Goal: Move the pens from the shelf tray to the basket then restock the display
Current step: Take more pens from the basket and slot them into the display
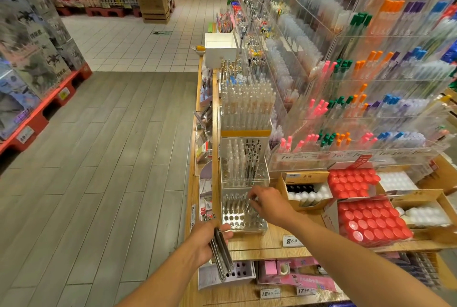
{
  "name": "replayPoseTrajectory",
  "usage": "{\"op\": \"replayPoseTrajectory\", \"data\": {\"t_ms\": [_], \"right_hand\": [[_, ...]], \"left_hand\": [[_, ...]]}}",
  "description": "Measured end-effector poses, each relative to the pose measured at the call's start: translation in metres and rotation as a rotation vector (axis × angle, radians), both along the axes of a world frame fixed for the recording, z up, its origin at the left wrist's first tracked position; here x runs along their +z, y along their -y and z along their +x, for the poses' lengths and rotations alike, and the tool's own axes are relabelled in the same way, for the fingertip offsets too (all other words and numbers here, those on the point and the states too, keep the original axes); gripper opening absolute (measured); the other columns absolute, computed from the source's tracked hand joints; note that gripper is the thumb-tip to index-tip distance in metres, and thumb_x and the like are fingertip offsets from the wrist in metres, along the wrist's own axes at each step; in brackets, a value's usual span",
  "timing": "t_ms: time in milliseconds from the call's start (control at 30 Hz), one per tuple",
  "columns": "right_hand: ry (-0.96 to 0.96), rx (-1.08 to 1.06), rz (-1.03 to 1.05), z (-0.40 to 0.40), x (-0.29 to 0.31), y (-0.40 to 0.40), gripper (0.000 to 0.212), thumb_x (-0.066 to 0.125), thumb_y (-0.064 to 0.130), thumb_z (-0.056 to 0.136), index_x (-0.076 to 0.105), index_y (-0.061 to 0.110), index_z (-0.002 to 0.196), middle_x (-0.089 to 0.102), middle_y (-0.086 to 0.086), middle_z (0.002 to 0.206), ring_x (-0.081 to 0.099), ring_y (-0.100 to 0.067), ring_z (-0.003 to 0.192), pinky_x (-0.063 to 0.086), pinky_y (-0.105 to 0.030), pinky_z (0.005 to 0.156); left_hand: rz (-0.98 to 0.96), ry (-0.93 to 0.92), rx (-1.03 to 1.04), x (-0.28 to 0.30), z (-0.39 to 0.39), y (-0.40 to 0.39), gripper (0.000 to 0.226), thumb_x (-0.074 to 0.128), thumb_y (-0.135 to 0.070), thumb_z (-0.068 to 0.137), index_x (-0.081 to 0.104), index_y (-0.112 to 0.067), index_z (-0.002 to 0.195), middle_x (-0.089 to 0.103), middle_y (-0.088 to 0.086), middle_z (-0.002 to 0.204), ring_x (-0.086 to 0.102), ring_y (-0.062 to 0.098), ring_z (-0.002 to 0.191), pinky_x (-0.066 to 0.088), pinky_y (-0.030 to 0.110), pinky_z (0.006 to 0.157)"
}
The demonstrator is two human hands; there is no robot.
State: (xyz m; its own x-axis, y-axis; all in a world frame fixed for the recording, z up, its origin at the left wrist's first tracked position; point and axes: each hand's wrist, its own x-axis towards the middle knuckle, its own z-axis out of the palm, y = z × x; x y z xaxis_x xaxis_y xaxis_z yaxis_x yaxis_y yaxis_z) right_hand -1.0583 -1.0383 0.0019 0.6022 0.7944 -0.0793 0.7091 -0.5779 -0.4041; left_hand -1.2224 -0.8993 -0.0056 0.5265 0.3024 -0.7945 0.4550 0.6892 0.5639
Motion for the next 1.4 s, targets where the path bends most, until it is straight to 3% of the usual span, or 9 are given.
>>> {"op": "replayPoseTrajectory", "data": {"t_ms": [300, 433, 633, 767, 933, 1067, 1200, 1333, 1400], "right_hand": [[0.146, -0.042, -0.168, -0.012, -0.001, -0.023, 0.021, 0.06, 0.01, 0.09, 0.075, 0.018, 0.103, 0.061, -0.001, 0.108, 0.062, -0.021, 0.096, 0.051, -0.028, 0.072], [0.139, -0.025, -0.145, -0.015, -0.002, -0.02, 0.022, 0.061, 0.015, 0.089, 0.072, 0.019, 0.107, 0.062, 0.0, 0.108, 0.062, -0.021, 0.096, 0.045, -0.025, 0.071], [-0.81, -0.238, 0.236, -0.02, 0.018, -0.017, 0.012, 0.067, 0.032, 0.091, 0.067, 0.027, 0.102, 0.071, 0.005, 0.086, 0.06, -0.005, 0.067, 0.046, -0.017, 0.057], [-1.006, -0.324, 0.259, -0.021, 0.027, -0.014, 0.02, 0.07, 0.026, 0.089, 0.069, 0.01, 0.102, 0.073, -0.001, 0.079, 0.06, -0.008, 0.064, 0.045, -0.02, 0.054], [-1.113, -0.353, 0.23, -0.016, 0.038, -0.008, 0.015, 0.065, 0.019, 0.092, 0.068, 0.005, 0.099, 0.07, 0.0, 0.072, 0.057, -0.006, 0.056, 0.044, -0.018, 0.05], [-1.043, -0.365, 0.334, -0.003, 0.054, -0.001, 0.013, 0.061, 0.011, 0.093, 0.065, 0.004, 0.103, 0.066, -0.006, 0.084, 0.056, -0.008, 0.061, 0.048, -0.021, 0.058], [-0.593, -0.27, 0.293, 0.007, 0.061, 0.006, 0.011, 0.063, 0.018, 0.093, 0.064, 0.017, 0.104, 0.067, 0.003, 0.087, 0.059, -0.005, 0.07, 0.048, -0.017, 0.063], [-0.237, -0.13, 0.199, 0.008, 0.045, 0.01, 0.012, 0.063, 0.024, 0.094, 0.065, 0.02, 0.105, 0.056, 0.016, 0.066, 0.052, 0.005, 0.05, 0.037, -0.009, 0.047], [-0.147, -0.058, 0.131, 0.005, 0.032, 0.012, 0.013, 0.063, 0.025, 0.093, 0.066, 0.022, 0.106, 0.062, 0.017, 0.074, 0.054, 0.005, 0.051, 0.036, -0.008, 0.05]], "left_hand": [[-0.059, 0.053, -0.051, 0.005, 0.011, 0.001, 0.022, 0.057, -0.007, 0.097, 0.059, 0.003, 0.117, 0.072, 0.017, 0.082, 0.061, 0.022, 0.058, 0.054, 0.031, 0.049], [-0.048, 0.096, -0.081, 0.005, 0.016, 0.003, 0.027, 0.064, -0.011, 0.093, 0.061, 0.002, 0.117, 0.076, 0.018, 0.095, 0.063, 0.018, 0.057, 0.054, 0.029, 0.051], [0.01, 0.163, -0.098, 0.009, 0.021, 0.005, 0.058, 0.076, -0.016, 0.079, 0.05, 0.007, 0.126, 0.075, 0.021, 0.098, 0.064, 0.016, 0.059, 0.053, 0.026, 0.048], [0.036, 0.193, -0.095, 0.013, 0.022, 0.009, 0.062, 0.076, -0.016, 0.082, 0.041, 0.004, 0.129, 0.075, 0.022, 0.098, 0.066, 0.017, 0.06, 0.053, 0.026, 0.047], [-0.027, 0.192, -0.093, 0.015, 0.021, 0.012, 0.035, 0.063, -0.016, 0.094, 0.059, 0.008, 0.119, 0.074, 0.023, 0.092, 0.063, 0.018, 0.055, 0.053, 0.026, 0.045], [-0.132, 0.064, 0.022, 0.003, 0.013, 0.005, 0.024, 0.047, -0.007, 0.102, 0.05, 0.006, 0.123, 0.061, 0.022, 0.079, 0.055, 0.023, 0.056, 0.052, 0.029, 0.039], [-0.139, -0.025, 0.05, -0.005, 0.003, 0.0, 0.025, 0.043, -0.001, 0.102, 0.046, 0.005, 0.126, 0.069, 0.029, 0.089, 0.063, 0.025, 0.053, 0.059, 0.037, 0.049], [-0.065, -0.07, 0.006, -0.008, 0.001, 0.004, 0.029, 0.039, -0.003, 0.104, 0.043, 0.006, 0.131, 0.074, 0.026, 0.089, 0.073, 0.032, 0.075, 0.058, 0.039, 0.064], [-0.05, -0.069, -0.005, -0.007, 0.0, 0.007, 0.026, 0.039, -0.004, 0.104, 0.047, 0.005, 0.128, 0.075, 0.024, 0.088, 0.074, 0.031, 0.071, 0.056, 0.038, 0.066]]}}
